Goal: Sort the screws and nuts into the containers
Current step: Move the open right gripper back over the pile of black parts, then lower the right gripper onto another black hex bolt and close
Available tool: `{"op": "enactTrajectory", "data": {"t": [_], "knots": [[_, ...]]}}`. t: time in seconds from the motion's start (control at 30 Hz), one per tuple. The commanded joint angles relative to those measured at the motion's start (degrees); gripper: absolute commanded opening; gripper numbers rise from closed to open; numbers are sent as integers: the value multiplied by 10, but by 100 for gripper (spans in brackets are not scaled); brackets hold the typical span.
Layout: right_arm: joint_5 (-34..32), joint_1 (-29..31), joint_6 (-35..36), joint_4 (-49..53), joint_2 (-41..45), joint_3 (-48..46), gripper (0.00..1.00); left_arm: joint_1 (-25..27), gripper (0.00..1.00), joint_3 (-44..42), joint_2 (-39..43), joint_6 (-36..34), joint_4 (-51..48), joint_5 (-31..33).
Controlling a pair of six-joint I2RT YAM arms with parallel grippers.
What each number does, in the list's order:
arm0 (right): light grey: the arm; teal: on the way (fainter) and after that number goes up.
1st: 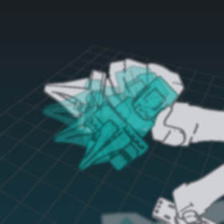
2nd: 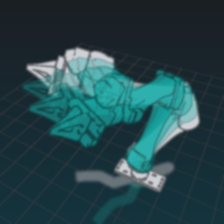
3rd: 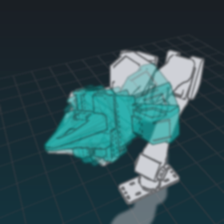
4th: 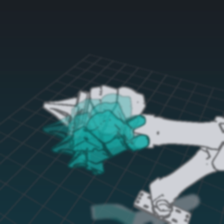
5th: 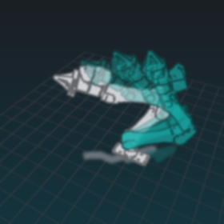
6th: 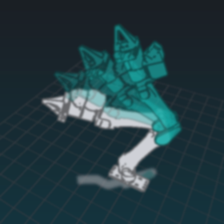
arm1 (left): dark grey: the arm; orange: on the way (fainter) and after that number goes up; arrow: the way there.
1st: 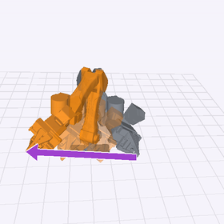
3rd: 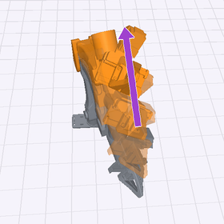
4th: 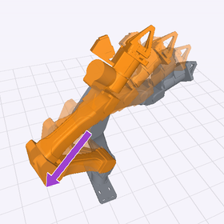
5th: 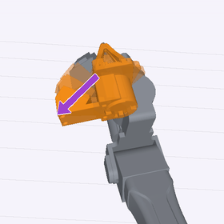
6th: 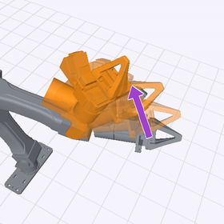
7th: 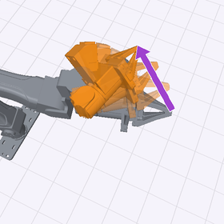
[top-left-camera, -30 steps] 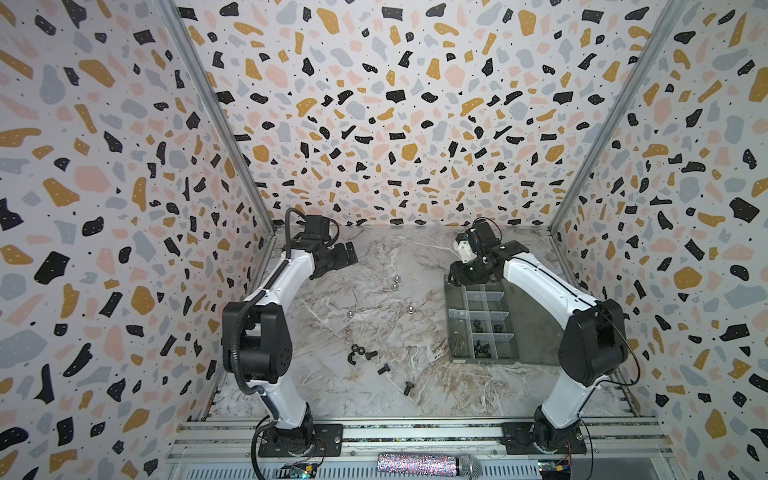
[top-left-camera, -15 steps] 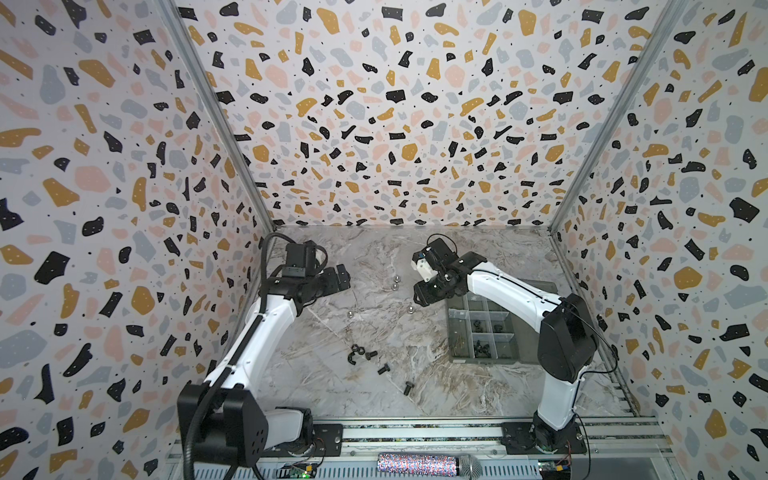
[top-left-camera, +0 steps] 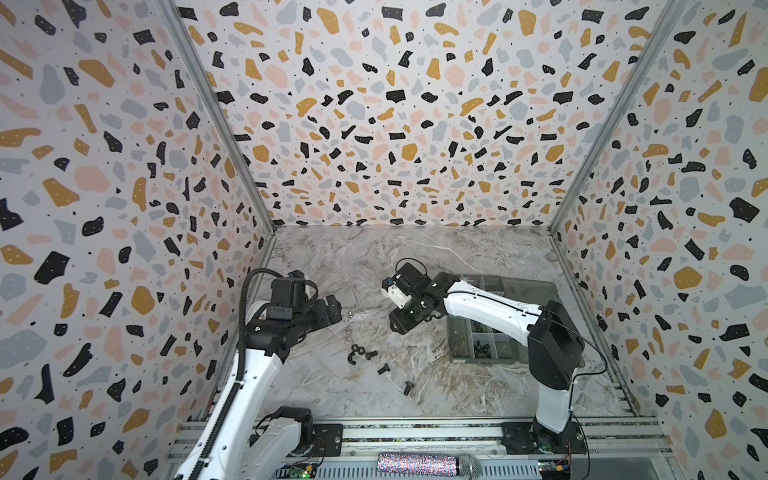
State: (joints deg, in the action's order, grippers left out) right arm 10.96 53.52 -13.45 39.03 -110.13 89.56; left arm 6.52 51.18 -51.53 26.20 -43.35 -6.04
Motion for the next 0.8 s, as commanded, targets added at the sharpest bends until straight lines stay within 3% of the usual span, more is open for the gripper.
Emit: {"op": "enactTrajectory", "data": {"t": [0.0,0.27,0.47,0.77], "knots": [[4,20,14,-1,-23,29,52,2,98,-2,21,9,-8,11],[18,37,26,3,-52,49,53,2,98,9,40,12,-16,20],[35,47,52,8,-74,66,59,2,98,12,44,13,-9,23],[45,70,92,-2,-99,65,59,2,99,17,47,18,-11,29]]}}
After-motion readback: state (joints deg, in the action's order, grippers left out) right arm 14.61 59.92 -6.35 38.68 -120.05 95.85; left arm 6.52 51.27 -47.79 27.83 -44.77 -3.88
